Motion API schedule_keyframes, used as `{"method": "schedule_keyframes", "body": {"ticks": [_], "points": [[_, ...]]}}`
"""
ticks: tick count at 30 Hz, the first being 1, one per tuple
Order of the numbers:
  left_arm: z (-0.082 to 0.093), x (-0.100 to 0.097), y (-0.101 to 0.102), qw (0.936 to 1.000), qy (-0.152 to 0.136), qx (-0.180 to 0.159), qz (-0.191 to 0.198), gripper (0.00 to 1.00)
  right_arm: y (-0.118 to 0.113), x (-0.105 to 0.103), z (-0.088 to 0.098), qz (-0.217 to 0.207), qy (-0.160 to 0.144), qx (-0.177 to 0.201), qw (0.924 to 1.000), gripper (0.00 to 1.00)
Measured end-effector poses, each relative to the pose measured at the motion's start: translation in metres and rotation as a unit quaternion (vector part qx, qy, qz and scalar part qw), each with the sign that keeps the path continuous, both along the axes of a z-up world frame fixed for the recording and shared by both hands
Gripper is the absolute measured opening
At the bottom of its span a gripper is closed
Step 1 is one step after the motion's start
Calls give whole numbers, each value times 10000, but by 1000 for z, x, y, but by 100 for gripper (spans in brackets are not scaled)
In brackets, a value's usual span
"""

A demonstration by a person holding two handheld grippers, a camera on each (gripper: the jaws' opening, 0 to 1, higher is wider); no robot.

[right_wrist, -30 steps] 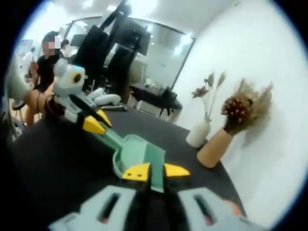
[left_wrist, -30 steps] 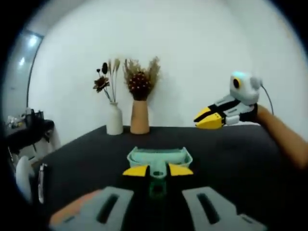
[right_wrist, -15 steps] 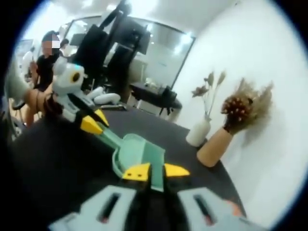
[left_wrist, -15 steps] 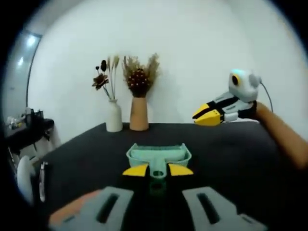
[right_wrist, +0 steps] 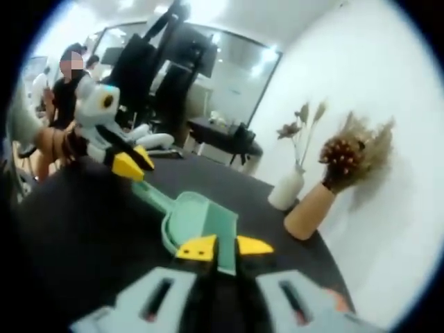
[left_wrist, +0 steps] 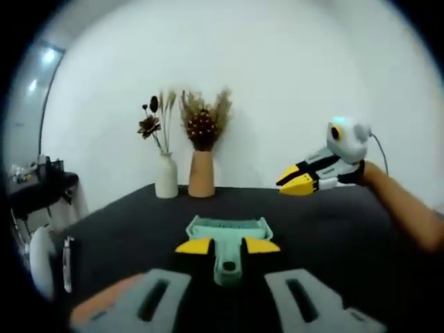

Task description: Pick up the broom and sweep the trash on the tabletop into the dustpan.

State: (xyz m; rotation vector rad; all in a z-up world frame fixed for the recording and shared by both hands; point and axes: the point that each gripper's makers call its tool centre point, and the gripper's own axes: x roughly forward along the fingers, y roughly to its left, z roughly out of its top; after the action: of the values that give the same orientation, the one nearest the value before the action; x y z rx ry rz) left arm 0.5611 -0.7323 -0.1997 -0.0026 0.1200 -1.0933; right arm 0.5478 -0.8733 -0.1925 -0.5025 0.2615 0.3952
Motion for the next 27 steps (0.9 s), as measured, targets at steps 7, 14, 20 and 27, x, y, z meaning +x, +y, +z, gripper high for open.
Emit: {"method": "schedule_keyframes", "body": {"ticks": [7, 14, 20, 27], "points": [[6, -3, 6, 9998, -185, 64, 6, 22, -2, 1, -1, -50, 44, -9, 10000, 10], [17, -5, 12, 9998, -190, 32, -57, 26, 0, -7, 1, -408, 266, 44, 9988, 19], [37, -18, 4, 9992, -249, -110, -302, 32, -20, -27, -4, -1307, 577, -767, 9868, 30], [41, -60, -22, 9958, -216, -240, -862, 49, 3, -84, -3, -1070, 568, -764, 9897, 50]]}}
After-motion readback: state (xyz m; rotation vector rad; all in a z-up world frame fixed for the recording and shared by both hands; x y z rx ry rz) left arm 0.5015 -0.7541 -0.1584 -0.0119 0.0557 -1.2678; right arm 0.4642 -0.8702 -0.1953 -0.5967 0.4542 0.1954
